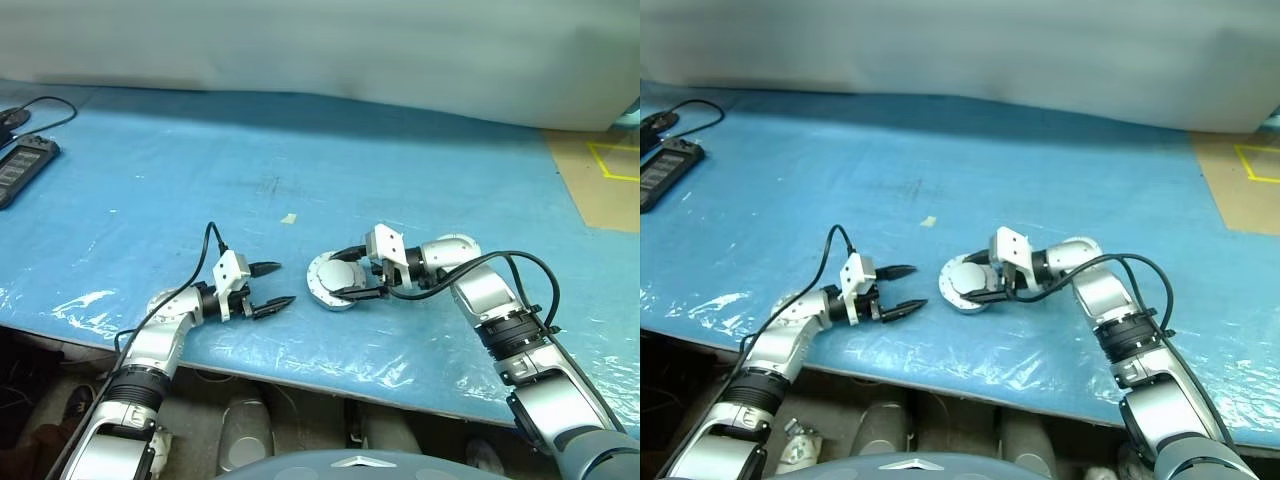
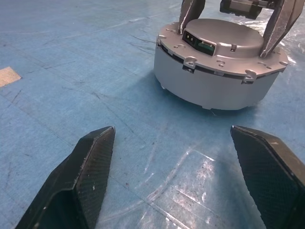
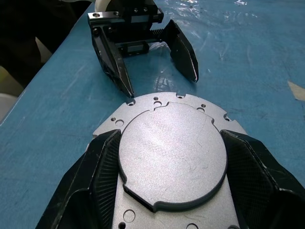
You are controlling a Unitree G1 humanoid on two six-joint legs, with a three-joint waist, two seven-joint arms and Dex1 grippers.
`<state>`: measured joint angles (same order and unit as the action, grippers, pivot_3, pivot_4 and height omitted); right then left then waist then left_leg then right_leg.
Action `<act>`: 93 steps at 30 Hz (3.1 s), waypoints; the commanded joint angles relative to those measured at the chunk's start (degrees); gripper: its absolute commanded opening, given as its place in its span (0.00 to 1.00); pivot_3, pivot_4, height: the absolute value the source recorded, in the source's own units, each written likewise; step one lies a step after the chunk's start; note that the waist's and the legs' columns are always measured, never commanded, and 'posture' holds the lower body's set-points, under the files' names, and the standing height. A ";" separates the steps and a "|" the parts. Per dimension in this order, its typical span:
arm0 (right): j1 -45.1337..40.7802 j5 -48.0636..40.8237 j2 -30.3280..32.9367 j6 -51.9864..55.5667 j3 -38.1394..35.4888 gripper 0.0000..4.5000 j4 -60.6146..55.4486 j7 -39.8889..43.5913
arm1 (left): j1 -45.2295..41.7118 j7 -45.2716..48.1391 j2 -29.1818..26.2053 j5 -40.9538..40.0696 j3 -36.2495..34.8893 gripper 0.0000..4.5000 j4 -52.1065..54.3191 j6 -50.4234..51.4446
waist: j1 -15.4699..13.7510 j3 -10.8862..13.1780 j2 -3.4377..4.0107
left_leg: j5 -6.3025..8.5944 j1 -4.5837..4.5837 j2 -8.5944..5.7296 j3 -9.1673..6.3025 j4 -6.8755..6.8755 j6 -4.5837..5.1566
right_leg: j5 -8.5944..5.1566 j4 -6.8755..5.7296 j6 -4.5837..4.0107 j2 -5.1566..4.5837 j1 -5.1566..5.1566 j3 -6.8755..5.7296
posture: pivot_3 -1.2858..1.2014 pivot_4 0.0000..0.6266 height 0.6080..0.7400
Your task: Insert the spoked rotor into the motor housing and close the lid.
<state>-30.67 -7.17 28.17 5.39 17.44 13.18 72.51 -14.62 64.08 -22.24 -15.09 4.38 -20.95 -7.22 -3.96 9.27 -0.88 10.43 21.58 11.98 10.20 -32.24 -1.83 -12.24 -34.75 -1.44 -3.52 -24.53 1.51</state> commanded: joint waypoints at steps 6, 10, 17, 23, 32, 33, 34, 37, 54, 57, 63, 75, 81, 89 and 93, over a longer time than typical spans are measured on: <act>-0.53 2.27 1.38 -0.21 2.11 0.66 2.96 1.61 | 0.51 0.38 -0.18 -0.73 0.01 0.91 1.46 0.89 | 0.00 0.00 0.00 | 0.00 -0.06 0.00 0.00 -0.02 0.00 | 0.00 -0.01 0.00 0.00 0.07 0.00 | 0.52 0.24 1.00; -0.78 3.62 1.29 -0.34 2.89 0.66 5.03 0.47 | 0.28 0.36 -0.11 -0.78 -0.01 0.91 1.42 1.02 | 0.01 0.00 0.00 | 0.00 -0.11 0.00 0.00 -0.02 0.00 | 0.00 -0.01 0.00 0.00 0.12 0.00 | 0.52 0.24 1.00; -0.74 5.17 1.31 -0.66 4.45 0.66 8.68 -1.35 | 0.32 0.57 -0.23 -0.96 -0.05 0.91 1.80 1.82 | 0.02 -0.01 -0.02 | 0.01 -0.54 -0.02 -0.01 -0.01 0.00 | -0.01 -0.01 0.02 -0.02 0.48 0.04 | 0.52 0.24 1.00; -0.20 3.81 0.82 0.36 3.94 0.66 9.11 -0.94 | 0.38 0.68 -0.21 -0.89 -0.14 0.91 1.82 1.69 | 0.03 -0.04 -0.03 | 0.01 -0.59 -0.01 -0.02 0.00 0.00 | -0.04 -0.01 0.08 -0.03 0.52 0.07 | 0.52 0.24 1.00; -1.75 2.86 1.08 3.20 2.98 0.66 8.92 -0.09 | 0.84 0.17 0.37 -0.75 0.07 0.91 2.15 1.55 | 0.03 -0.04 -0.03 | 0.01 -0.58 -0.01 -0.02 0.03 0.00 | -0.03 0.00 0.04 -0.05 0.50 0.08 | 0.52 0.24 1.00; -1.81 3.16 1.05 2.97 3.01 0.66 9.00 -0.38 | 0.90 0.15 0.38 -0.72 0.07 0.91 2.17 1.53 | 0.03 -0.04 -0.03 | 0.01 -0.57 0.00 -0.02 0.04 0.00 | -0.03 0.02 0.05 -0.06 0.50 0.08 | 0.52 0.24 1.00; -1.81 3.27 0.94 2.54 2.94 0.66 8.89 -0.65 | 0.96 0.14 0.38 -0.72 0.05 0.91 2.20 1.53 | 0.03 -0.04 -0.03 | 0.01 -0.57 0.00 -0.02 0.05 0.00 | -0.03 0.02 0.04 -0.06 0.50 0.07 | 0.52 0.24 1.00; -1.63 2.61 0.75 2.92 2.72 0.66 7.38 -0.47 | 1.04 0.20 0.24 -0.71 0.00 0.91 2.32 1.59 | 0.03 -0.04 -0.03 | 0.01 -0.57 0.00 -0.02 0.06 0.00 | -0.03 0.03 0.05 -0.05 0.48 0.08 | 0.52 0.24 1.00; -2.09 6.44 2.13 -2.03 5.07 0.66 10.44 -2.54 | -1.45 -4.28 2.75 -4.62 -3.17 0.91 4.03 6.34 | 0.05 -0.04 -0.03 | 0.02 -0.56 0.00 -0.02 0.11 0.00 | -0.26 0.02 0.44 -0.12 0.44 0.13 | 0.52 0.24 1.00; -1.88 6.52 2.04 -1.95 5.02 0.66 10.45 -2.82 | -3.86 -4.04 4.13 -9.16 -4.81 0.87 5.09 11.29 | 0.04 -0.04 -0.03 | 0.02 -0.54 -0.03 -0.02 0.11 0.00 | -0.26 0.02 0.44 -0.13 0.44 0.13 | 0.52 0.24 1.00; -1.56 6.52 1.58 -1.63 4.77 0.66 10.06 -3.80 | -6.78 -0.76 4.62 -9.81 -2.83 0.48 4.56 14.23 | 0.07 -0.04 -0.03 | 0.02 -0.55 -0.08 -0.02 0.13 0.00 | -0.23 0.06 0.40 -0.13 0.44 0.14 | 0.52 0.24 1.00; 0.35 6.48 1.56 -0.82 3.77 0.66 8.53 -5.44 | -10.67 2.77 4.94 -3.26 2.49 0.00 -1.67 10.80 | 0.07 -0.04 -0.03 | 0.02 -0.57 -0.13 -0.03 0.22 0.01 | -0.28 0.10 0.49 -0.29 0.44 0.13 | 0.52 0.24 1.00; 0.52 5.80 1.34 -0.08 3.15 0.66 7.86 -5.50 | -9.82 1.78 3.96 1.18 4.48 0.00 -4.00 8.41 | 0.06 -0.09 -0.06 | 0.02 -0.59 -0.16 -0.03 0.37 0.01 | -0.29 0.17 0.49 -0.35 0.45 0.10 | 0.52 0.24 1.00; 0.75 2.84 2.02 2.46 1.90 0.87 3.73 -2.57 | -9.01 0.86 4.40 2.27 5.45 0.00 -3.96 7.03 | -0.02 -0.10 -0.08 | 0.02 -0.58 -0.19 -0.04 0.42 0.01 | -0.29 0.19 0.50 -0.41 0.45 0.10 | 0.52 0.24 1.00; 1.90 0.83 2.61 2.86 -0.14 1.00 -1.68 -2.69 | -8.57 0.70 4.61 2.14 5.45 0.00 -3.98 6.99 | -0.10 -0.10 -0.08 | 0.02 -0.52 -0.23 -0.02 0.59 0.01 | -0.33 0.33 0.54 -0.46 0.44 0.06 | 0.52 0.24 1.00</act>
<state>-30.29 -6.45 29.57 6.74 17.13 12.86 69.55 -24.48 65.07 -17.56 -14.59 8.41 -23.66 -1.01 -4.06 9.17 -0.95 10.44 21.10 11.71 10.18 -31.61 -1.82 -12.48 -34.41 -1.06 -4.02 -24.09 1.56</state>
